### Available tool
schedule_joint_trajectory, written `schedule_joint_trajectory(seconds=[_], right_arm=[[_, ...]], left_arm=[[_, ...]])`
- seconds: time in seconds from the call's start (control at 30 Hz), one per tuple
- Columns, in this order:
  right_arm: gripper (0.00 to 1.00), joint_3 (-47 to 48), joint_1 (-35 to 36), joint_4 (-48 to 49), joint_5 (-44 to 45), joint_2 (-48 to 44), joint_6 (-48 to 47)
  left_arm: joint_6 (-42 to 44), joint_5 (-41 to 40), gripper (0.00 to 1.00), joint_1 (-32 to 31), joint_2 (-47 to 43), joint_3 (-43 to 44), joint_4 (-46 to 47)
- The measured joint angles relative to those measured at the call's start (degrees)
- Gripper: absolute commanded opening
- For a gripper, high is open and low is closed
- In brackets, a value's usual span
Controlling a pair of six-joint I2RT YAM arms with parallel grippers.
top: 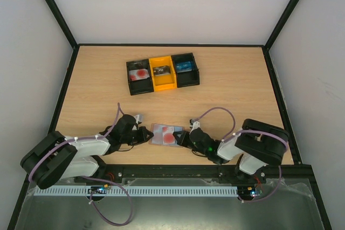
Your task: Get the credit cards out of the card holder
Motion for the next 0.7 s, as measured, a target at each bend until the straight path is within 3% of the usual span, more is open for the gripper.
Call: schedule_joint_trajectory(seconds=[0.17,0.37,0.5,0.7], right_arm=[[0.02,0.0,0.0,-7.5,3.17,-6.82,-3.43],[0.02,0.0,0.0,-10.84,3.96,-8.15,-5.03],[0.02,0.0,-0.02,-10.99,3.85,-8.15,-5.14],[0.1,-0.04,-0.04,-12.09,2.84,-8.48,-5.66]], left_arm=[[0.02,0.0,0.08,0.0,0.2,0.0,0.04],[0.02,0.24,0.1,0.0,0.52,0.02,0.11],[-0.2,0.61,0.23,0.0,-0.2,0.42,-0.24],[-0.5,-0.11,0.36,-0.11,-4.7,1.6,-6.69]])
